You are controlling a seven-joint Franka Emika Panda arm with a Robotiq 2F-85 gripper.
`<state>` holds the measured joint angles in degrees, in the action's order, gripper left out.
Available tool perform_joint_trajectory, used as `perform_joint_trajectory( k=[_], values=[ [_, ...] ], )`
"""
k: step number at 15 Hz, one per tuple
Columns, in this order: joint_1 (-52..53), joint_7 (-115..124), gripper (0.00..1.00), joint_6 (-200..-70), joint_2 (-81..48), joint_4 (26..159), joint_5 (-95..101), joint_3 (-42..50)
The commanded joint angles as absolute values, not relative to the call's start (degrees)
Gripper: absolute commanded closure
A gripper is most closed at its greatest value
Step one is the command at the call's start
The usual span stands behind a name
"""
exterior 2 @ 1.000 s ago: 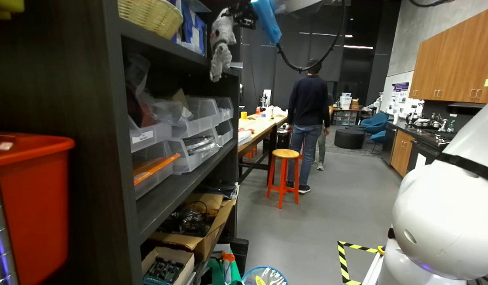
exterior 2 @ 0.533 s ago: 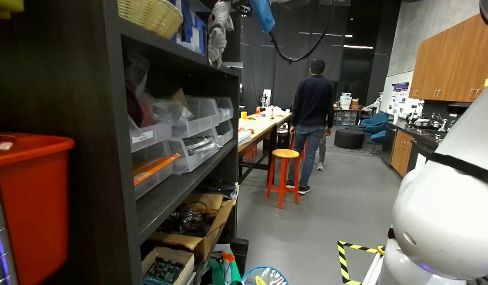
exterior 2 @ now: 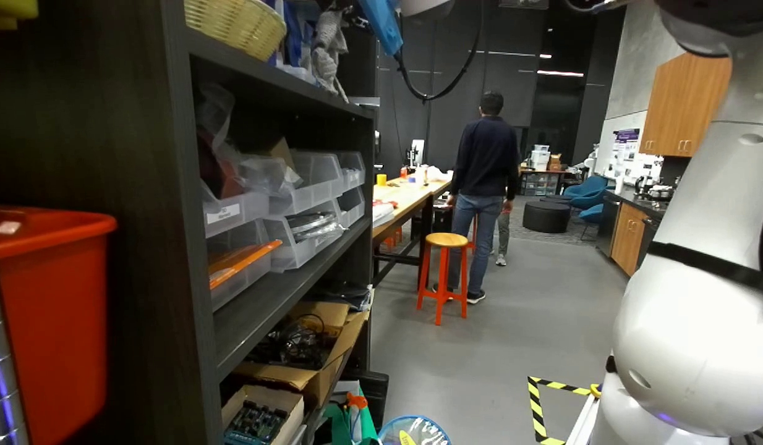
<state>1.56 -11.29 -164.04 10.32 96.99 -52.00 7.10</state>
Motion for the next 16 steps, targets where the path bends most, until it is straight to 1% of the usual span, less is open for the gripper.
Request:
perform_joint_trajectory(
  k=[1,6,16],
  values=[
    [0.3,-6.6,0.97,-162.0,4.4,91.4,-51.2,8.2],
    [-1.8,-0.4,0.97,-156.8,0.0,89.6,-47.7,10.0],
    [-8.6,10.0,0.97,-134.5,-2.6,85.2,-39.1,10.3]
  ],
)
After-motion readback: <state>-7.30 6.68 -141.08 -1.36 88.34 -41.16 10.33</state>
